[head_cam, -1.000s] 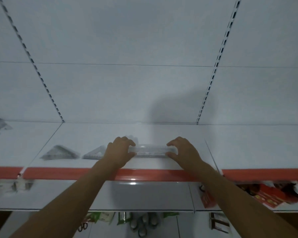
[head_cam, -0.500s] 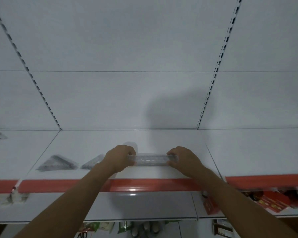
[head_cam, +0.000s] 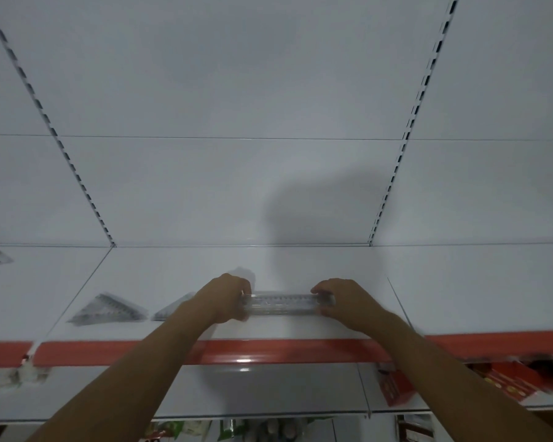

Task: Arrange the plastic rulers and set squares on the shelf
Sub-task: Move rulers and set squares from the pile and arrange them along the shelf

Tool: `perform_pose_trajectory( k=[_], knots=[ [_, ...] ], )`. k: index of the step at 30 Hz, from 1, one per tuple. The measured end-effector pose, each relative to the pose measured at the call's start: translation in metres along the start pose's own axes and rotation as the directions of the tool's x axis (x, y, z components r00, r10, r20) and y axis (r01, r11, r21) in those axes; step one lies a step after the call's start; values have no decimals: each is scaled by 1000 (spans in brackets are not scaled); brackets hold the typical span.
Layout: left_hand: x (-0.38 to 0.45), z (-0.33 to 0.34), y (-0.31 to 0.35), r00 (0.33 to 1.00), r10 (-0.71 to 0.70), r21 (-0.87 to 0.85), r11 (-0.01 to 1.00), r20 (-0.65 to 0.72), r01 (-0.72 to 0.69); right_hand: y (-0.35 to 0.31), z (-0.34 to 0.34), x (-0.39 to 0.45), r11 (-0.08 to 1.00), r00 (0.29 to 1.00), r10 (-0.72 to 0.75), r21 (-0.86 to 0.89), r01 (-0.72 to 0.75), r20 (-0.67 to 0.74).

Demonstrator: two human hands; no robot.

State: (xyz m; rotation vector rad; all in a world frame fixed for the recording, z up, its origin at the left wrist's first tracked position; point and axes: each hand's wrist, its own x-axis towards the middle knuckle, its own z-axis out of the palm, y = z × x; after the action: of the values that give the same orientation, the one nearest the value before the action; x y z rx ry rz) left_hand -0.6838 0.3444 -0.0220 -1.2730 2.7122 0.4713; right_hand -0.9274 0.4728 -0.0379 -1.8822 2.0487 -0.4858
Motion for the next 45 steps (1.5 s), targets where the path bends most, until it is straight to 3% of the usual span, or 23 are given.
perform_pose_trajectory(
  k=[8,22,24,26,27,30,32,34,40,45],
  knots=[
    [5,-2,7,996,-54,94,994,75,47,-15,3,11,991,997,4,-134,6,80],
    [-2,2,12,997,-80,93,993,22,77,-18,7,12,988,981,71,-146,-44,181],
    [-11,-2,10,997,-83,65,995,11,82,-21,4,10,969,971,114,-237,-62,209],
    [-24,-9,3,995,-98,10,995,-26,99,-30,1,12,907,991,91,-420,-41,98],
    [-31,-13,-1,992,-109,-9,994,-59,108,-38,0,16,902,999,53,-428,-47,2],
    [-61,-24,-18,969,-186,-35,983,-163,182,-75,8,39,986,975,-52,-165,16,-218],
    [-88,-29,-33,937,-256,-53,967,-239,251,-109,23,57,993,966,-116,-5,118,-233],
    [-123,-31,-54,887,-350,-81,936,-300,342,-150,44,72,962,940,-263,18,273,-216],
    [-253,-17,-126,664,-649,-250,759,-372,601,-300,100,74,808,822,-568,162,566,-36],
    [-338,-7,-171,507,-777,-375,627,-375,683,-408,144,58,701,698,-713,97,707,67]
  ],
)
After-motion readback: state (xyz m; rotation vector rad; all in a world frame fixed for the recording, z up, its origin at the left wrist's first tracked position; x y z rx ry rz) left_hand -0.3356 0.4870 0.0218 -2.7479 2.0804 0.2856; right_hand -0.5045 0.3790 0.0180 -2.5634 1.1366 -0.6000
